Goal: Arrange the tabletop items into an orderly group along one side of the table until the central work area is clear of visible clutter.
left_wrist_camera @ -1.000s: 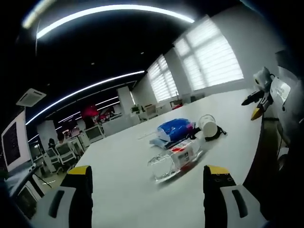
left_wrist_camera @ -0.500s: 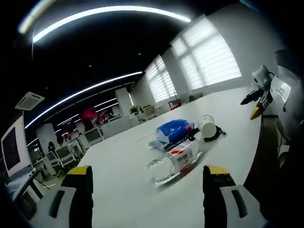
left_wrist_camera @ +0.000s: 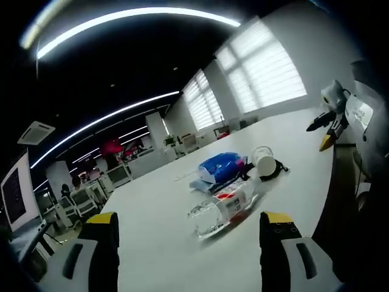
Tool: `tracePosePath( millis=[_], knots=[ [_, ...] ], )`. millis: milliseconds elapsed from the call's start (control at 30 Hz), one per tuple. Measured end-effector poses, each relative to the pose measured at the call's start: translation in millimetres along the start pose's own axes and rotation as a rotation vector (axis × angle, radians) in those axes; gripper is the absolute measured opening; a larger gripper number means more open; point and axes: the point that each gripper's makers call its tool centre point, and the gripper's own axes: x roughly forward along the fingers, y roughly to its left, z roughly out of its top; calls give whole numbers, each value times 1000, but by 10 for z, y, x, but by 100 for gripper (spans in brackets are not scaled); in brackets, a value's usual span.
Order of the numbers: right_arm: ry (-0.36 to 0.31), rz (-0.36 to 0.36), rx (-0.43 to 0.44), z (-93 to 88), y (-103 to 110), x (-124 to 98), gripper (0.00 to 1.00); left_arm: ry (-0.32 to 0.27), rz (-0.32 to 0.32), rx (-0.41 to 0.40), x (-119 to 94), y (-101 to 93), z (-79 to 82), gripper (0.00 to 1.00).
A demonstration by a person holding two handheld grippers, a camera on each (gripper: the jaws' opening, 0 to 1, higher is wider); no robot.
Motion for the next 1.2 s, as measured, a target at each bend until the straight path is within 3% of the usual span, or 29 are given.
tracePosePath(
  millis=[667,1200],
  knots=[
    [-7,1,-9,35,-17,3,85,-8,-36,27,170,-140,95,96],
    [-6,9,-19,54,-16,18,85,-18,-21,32,166,-124,158,95]
  ],
)
